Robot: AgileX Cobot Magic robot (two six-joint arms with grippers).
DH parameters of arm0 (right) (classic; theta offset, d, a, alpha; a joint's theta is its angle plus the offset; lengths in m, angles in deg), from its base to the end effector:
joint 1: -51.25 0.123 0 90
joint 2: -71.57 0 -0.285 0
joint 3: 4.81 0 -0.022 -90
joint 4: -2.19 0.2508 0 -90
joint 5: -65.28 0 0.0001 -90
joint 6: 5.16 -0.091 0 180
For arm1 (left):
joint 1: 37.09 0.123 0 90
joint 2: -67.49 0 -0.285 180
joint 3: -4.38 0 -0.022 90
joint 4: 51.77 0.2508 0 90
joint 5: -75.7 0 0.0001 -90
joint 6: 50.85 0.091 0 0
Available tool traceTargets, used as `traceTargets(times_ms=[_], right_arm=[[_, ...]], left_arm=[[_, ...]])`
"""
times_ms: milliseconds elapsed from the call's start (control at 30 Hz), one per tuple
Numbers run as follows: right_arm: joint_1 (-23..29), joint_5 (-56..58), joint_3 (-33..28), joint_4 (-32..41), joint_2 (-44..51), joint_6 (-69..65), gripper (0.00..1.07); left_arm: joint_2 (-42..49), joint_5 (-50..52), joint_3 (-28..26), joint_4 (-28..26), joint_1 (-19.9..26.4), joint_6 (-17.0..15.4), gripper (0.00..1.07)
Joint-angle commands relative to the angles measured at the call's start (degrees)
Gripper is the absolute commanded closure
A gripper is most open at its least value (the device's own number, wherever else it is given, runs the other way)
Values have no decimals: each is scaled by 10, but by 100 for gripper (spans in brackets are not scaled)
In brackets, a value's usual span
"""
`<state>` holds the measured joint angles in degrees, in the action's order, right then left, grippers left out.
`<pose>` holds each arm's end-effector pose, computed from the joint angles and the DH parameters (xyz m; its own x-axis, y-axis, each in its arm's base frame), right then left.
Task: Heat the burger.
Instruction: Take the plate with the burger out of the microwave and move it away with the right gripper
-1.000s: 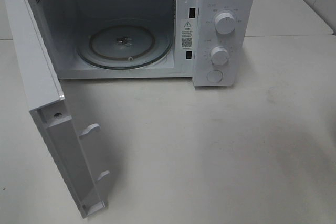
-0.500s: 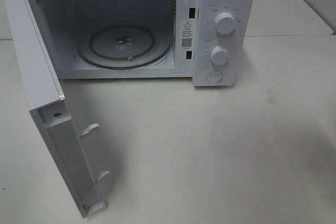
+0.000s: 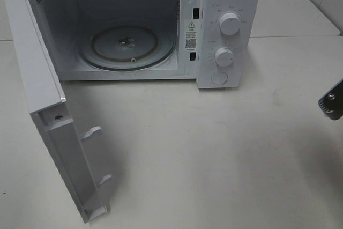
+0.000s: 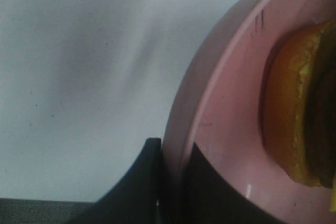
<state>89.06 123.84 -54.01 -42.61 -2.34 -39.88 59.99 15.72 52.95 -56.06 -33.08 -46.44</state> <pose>0.1542 0.0503 0.2062 -0.8311 -0.5158 -0.2079 -0.3233 0.7523 -0.5740 -0.0047 -0.0062 0.2786 -0.4371 0.0088 -0.8994 0.0055 1.0000 0.0071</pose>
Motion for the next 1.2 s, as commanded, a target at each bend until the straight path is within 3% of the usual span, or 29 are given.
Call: traceTargets(times_ms=[33,1200], right_arm=[[-3,-18,3,-44,-29,-36,106],[-5,-101,3,-141,-230,-277,104]], left_arm=[[11,5,2,-1,1,-5,6],[11,5,2,-1,1,-5,6]])
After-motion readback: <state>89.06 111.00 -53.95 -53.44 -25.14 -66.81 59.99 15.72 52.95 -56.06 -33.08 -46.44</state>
